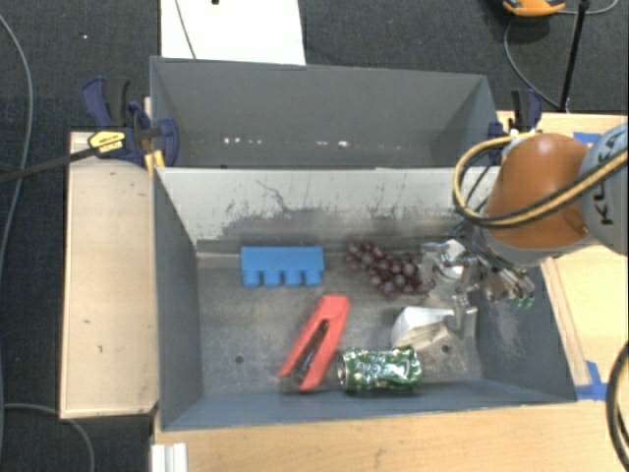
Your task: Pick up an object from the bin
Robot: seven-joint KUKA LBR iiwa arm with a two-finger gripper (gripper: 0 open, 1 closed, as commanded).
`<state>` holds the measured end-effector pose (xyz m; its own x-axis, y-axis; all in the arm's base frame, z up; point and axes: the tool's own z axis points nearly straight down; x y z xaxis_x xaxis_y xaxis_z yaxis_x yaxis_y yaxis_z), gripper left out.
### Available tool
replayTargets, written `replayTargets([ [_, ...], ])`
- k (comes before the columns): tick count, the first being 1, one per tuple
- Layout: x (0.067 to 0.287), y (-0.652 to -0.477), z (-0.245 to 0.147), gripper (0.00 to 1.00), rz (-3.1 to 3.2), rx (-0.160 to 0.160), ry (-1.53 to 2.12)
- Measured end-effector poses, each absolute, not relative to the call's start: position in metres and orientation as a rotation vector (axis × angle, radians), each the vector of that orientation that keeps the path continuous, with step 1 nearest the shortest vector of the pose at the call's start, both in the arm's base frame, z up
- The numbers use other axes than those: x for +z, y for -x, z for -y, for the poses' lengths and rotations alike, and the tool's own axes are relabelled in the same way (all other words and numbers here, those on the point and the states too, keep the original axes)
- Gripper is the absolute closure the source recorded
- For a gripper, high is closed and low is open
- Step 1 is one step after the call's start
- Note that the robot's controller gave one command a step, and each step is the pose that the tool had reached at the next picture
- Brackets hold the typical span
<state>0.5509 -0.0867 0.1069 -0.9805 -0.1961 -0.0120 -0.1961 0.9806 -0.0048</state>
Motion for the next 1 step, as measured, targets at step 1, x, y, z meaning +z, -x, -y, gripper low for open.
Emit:
replayTargets([
  [1,0.0909,-0.5256,0.0982,0.00,-3.092,-0.003,0.482],
])
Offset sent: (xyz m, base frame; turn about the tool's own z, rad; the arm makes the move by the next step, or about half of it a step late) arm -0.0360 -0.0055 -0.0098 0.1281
